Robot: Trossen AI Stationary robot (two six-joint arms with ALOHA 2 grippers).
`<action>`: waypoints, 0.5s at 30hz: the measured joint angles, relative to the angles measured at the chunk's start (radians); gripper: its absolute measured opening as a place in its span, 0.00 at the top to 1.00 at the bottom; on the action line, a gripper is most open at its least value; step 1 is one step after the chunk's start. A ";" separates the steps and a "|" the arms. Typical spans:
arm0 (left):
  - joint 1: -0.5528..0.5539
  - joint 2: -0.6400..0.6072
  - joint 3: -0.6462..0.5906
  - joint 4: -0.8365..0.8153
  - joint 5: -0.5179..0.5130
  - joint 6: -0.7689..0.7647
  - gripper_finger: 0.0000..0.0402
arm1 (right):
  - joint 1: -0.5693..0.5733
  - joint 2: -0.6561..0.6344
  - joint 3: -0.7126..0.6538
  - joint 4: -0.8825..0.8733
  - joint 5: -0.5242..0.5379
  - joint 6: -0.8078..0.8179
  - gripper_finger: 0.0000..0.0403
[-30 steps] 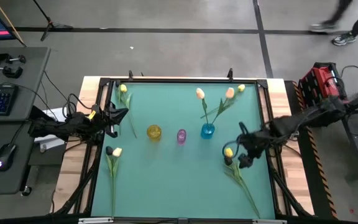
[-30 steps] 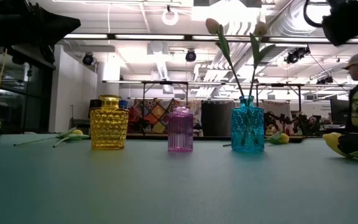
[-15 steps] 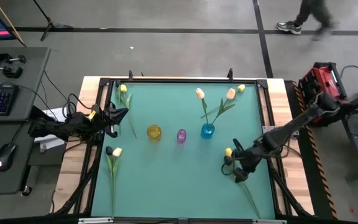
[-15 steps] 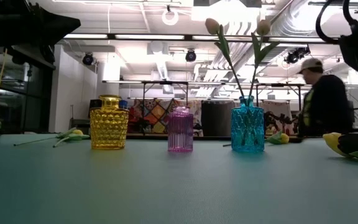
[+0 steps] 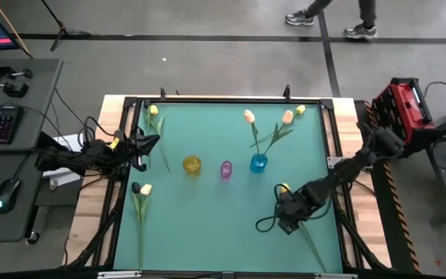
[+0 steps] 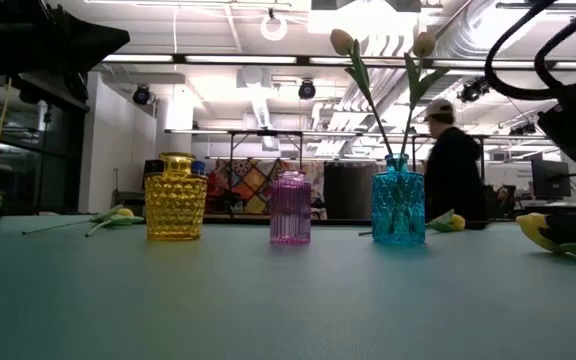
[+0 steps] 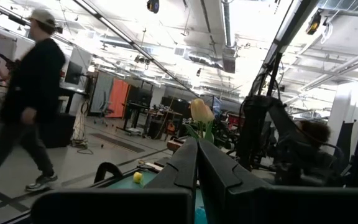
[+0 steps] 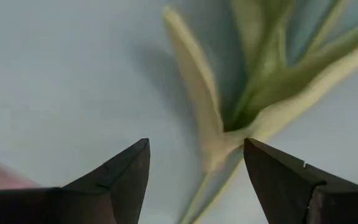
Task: Sort flowers into vase by color
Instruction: Put the right black tulip into the purple flower vase
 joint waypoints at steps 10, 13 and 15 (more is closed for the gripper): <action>0.000 0.000 0.000 0.000 0.000 0.000 1.00 | 0.000 0.145 0.150 -0.081 0.083 -0.005 0.39; 0.000 0.000 0.000 0.000 0.000 0.000 1.00 | 0.003 0.185 0.159 -0.097 0.068 -0.010 0.39; 0.000 0.000 0.000 0.000 0.000 0.000 1.00 | 0.008 0.200 0.161 -0.098 0.065 -0.003 0.39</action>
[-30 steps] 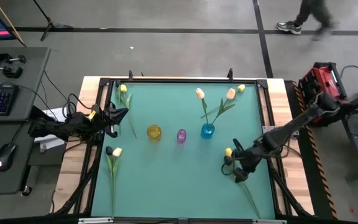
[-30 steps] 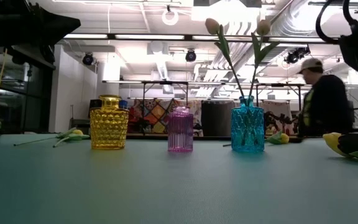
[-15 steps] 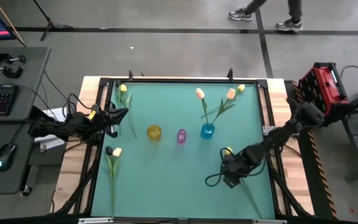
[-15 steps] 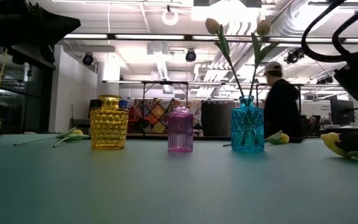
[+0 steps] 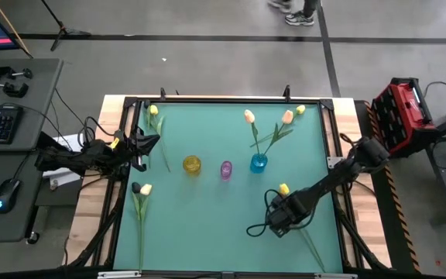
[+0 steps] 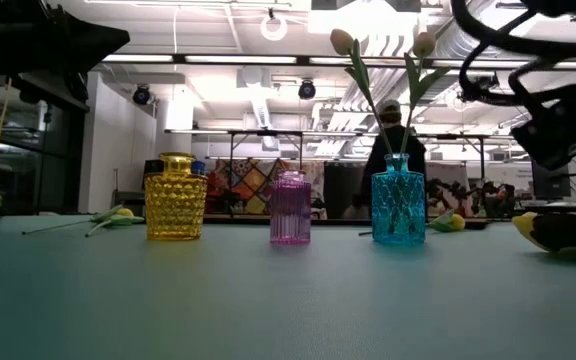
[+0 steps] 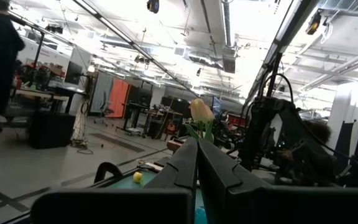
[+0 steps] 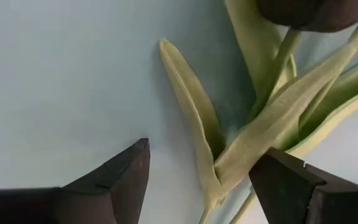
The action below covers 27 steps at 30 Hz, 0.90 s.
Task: Sort flowers into vase by color
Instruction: Put the right black tulip into the purple flower vase
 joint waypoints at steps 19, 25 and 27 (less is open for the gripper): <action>0.000 0.000 0.000 0.000 0.000 0.000 1.00 | -0.001 -0.018 0.020 -0.013 0.076 -0.190 0.97; 0.000 0.000 0.000 0.000 0.000 0.000 1.00 | -0.050 -0.091 0.116 0.068 0.243 -0.391 0.99; 0.000 0.000 0.000 0.000 0.000 0.000 1.00 | -0.083 -0.119 0.135 0.203 0.297 -0.508 0.99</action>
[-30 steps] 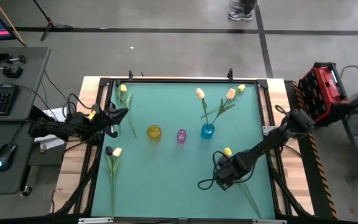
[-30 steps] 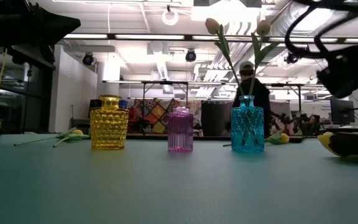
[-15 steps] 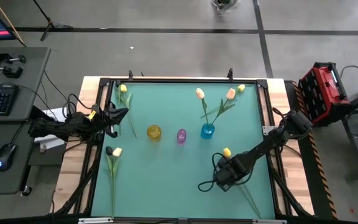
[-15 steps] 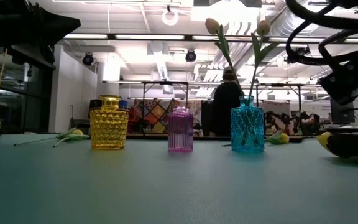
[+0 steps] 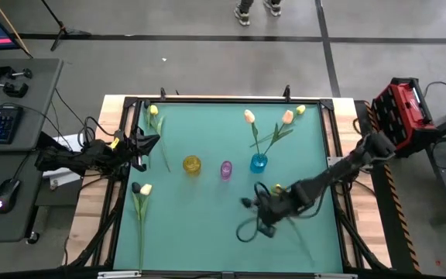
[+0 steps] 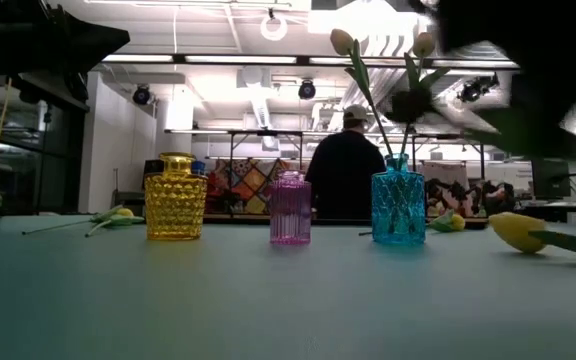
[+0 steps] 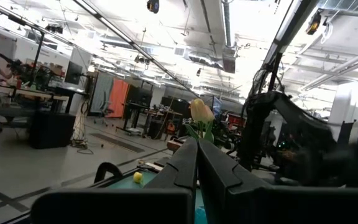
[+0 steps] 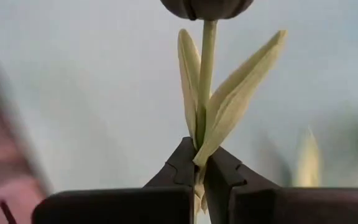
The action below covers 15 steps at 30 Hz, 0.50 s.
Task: Sort flowers into vase by color
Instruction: Put the right black tulip into the purple flower vase
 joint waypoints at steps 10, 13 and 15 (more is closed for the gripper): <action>0.000 0.000 0.000 0.000 0.000 0.000 1.00 | -0.231 -0.084 0.007 0.599 0.175 -0.443 1.00; 0.000 0.000 0.000 0.000 0.000 0.000 1.00 | -0.288 -0.099 0.007 0.712 0.173 -0.536 1.00; 0.000 0.000 0.000 0.000 0.000 0.000 1.00 | -0.322 -0.117 0.007 0.747 0.174 -0.590 1.00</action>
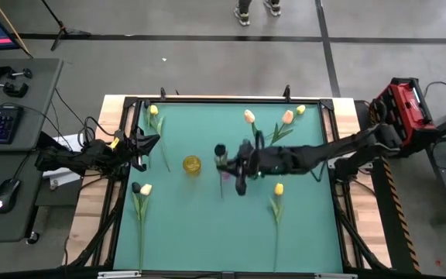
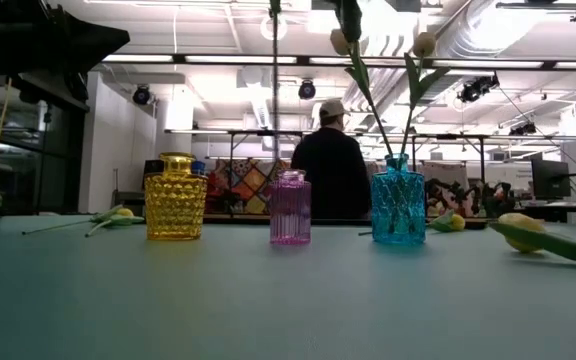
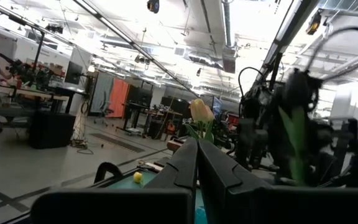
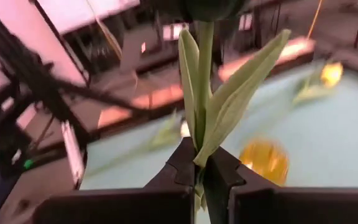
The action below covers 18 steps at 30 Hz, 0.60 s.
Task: Sort flowers into vase by color
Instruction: Put the right black tulip into the purple flower vase
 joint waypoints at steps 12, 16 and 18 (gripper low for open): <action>0.000 0.000 0.000 0.000 0.000 0.000 1.00 | -0.132 -0.097 0.000 -0.052 0.169 -0.120 1.00; 0.000 0.000 0.000 0.000 0.000 0.000 1.00 | -0.138 -0.090 0.000 -0.064 0.167 -0.114 1.00; 0.000 0.000 0.000 0.000 0.000 0.000 1.00 | -0.137 -0.079 -0.001 -0.079 0.166 -0.112 1.00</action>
